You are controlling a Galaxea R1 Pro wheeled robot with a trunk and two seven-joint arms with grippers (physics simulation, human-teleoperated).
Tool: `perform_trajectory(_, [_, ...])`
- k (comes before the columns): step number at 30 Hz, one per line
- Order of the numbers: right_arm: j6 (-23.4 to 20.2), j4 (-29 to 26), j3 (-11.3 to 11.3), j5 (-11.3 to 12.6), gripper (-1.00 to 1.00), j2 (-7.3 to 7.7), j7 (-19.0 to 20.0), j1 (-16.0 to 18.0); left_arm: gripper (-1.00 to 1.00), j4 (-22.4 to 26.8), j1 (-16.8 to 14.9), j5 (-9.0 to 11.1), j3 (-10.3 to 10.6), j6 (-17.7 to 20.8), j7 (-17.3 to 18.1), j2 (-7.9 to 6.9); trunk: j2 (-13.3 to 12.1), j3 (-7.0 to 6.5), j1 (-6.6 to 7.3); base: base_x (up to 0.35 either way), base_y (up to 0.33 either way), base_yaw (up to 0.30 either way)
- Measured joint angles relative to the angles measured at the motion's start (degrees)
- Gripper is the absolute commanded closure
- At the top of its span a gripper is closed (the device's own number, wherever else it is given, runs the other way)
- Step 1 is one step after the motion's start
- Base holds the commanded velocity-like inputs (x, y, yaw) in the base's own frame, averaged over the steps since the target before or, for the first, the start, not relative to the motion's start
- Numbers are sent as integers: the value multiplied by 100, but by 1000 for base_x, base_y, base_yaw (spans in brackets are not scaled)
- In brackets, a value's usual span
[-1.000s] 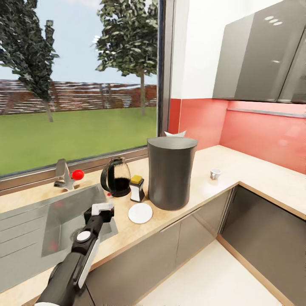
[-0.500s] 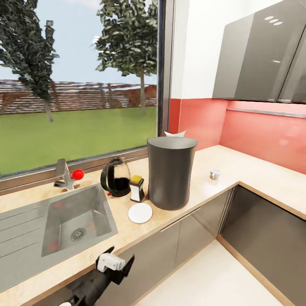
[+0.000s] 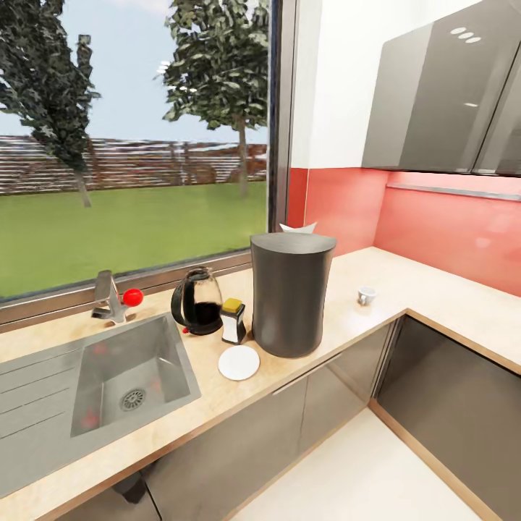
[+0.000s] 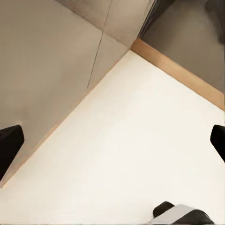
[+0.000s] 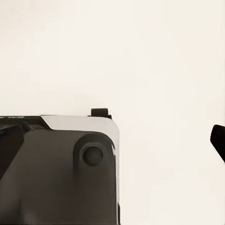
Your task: Set up a coffee station on the kitchen countertop: keep the coffee maker on the countertop, move the bottle of coffee from the kitchen shelf to the counter next to the coffee maker, place a paper coffee filter on top of the coffee maker, put the saucer next to the coffee maker with the coffee cup on the saucer, and place the electric kettle next to the coffee maker.
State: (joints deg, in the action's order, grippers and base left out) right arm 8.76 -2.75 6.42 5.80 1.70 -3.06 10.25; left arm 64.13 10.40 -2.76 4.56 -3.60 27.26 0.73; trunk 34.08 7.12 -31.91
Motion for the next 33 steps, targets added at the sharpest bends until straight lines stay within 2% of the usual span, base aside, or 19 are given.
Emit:
perform_trajectory(2, [-4, -187, 4, 0, -100, -2, 10, 1, -100, -610, -1, -48, -50, -181, -26, -7, 0, 0, 0, 0, 0, 0])
perform_trajectory(5, [-7, -416, 3, -1, -100, -4, 25, 0, -100, -1216, -10, -57, -108, -234, -174, -38, 0, -1, 0, 0, 0, 0])
perform_trajectory(8, [0, -538, 3, 0, -100, 1, 40, 0, -100, -2187, -34, -59, -195, -294, -780, -125, 0, 0, 0, 0, 0, 0])
perform_trajectory(12, [3, -552, 4, 1, -100, 4, 35, 0, -100, -3052, -57, -52, -210, -454, -1065, -140, 0, 0, 0, 0, 0, 0])
perform_trajectory(15, [7, -552, 9, 1, -100, 4, 21, 0, -100, -3555, -76, -27, -216, -514, -1293, -148, 0, -1, 0, 0, 0, 0])
perform_trajectory(18, [9, -553, 5, 1, -100, 4, 24, 0, -100, -3803, -79, -10, -230, -529, -1593, -147, 0, -1, 0, 0, 0, 0])
perform_trajectory(19, [2, -555, -6, 1, -100, 1, 35, 0, -100, -4349, -69, 6, -256, -526, -1968, -181, 0, 0, 0, 0, 0, 0])
perform_trajectory(21, [2, -546, 6, 1, -100, -14, 38, 0, -100, -4746, -74, 2, -336, -517, -2179, -199, 0, -1, 0, 0, -46, 0])
perform_trajectory(22, [-4, -539, -15, 1, -100, -2, 38, -1, -100, -4977, -73, 4, -625, -470, -3403, -200, 0, -1, 0, 0, -127, 0])
perform_trajectory(24, [0, -538, -1, 1, -100, -3, 31, 0, -100, -5004, -75, 5, -632, -454, -3672, -174, 0, -1, 0, 0, -214, 0])
perform_trajectory(26, [2, -530, 2, 1, -100, 1, 25, 0, -100, -5015, -75, 2, -652, -445, -3798, -161, 0, -1, 0, 0, -262, 8])
perform_trajectory(33, [4, -528, 14, 0, -100, -4, 13, 0, -100, -5023, -74, 8, -660, -447, -3825, -163, 0, -1, 0, 0, -270, 162])
